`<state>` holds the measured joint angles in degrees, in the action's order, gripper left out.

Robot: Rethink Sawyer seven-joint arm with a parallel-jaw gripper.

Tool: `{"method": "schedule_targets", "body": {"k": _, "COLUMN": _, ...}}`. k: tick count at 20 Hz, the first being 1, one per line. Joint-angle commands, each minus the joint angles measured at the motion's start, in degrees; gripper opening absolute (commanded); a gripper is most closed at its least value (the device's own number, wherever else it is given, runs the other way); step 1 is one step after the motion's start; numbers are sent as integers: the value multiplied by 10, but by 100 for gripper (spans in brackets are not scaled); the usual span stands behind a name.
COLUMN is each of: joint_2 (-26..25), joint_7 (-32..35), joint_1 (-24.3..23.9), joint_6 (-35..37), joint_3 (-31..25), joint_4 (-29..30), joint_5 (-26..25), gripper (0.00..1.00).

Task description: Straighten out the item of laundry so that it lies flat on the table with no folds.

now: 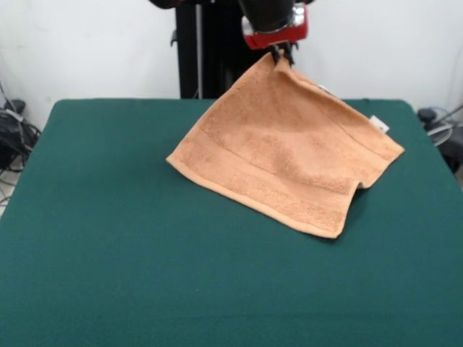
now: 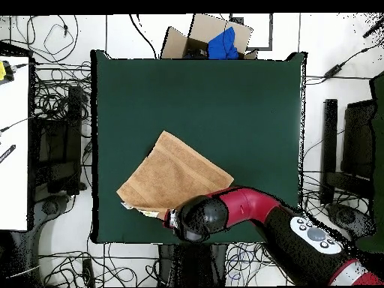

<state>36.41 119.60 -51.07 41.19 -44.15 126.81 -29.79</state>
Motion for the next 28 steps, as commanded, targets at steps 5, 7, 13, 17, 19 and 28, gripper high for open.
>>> {"method": "schedule_targets", "body": {"k": 5, "joint_2": -37, "joint_7": -178, "joint_1": -12, "joint_6": 81, "joint_3": -10, "joint_4": -41, "joint_5": -93, "gripper": 0}}
{"method": "schedule_targets", "body": {"k": 7, "joint_2": -50, "joint_7": -195, "joint_1": -14, "joint_6": 88, "joint_3": -11, "joint_4": -48, "joint_5": -101, "gripper": 0}}
{"method": "schedule_targets", "body": {"k": 13, "joint_2": -106, "joint_7": -260, "joint_1": -20, "joint_6": 105, "joint_3": -3, "joint_4": -92, "joint_5": -120, "gripper": 0}}
{"method": "schedule_targets", "body": {"k": 17, "joint_2": -125, "joint_7": -287, "joint_1": -25, "joint_6": 102, "joint_3": 7, "joint_4": -107, "joint_5": -124, "gripper": 0}}
{"method": "schedule_targets", "body": {"k": 19, "joint_2": -131, "joint_7": -292, "joint_1": -24, "joint_6": 92, "joint_3": 13, "joint_4": -111, "joint_5": -125, "gripper": 0}}
{"method": "schedule_targets", "body": {"k": 28, "joint_2": -138, "joint_7": -246, "joint_1": -14, "joint_6": 29, "joint_3": 42, "joint_4": -120, "joint_5": -137, "gripper": 0}}
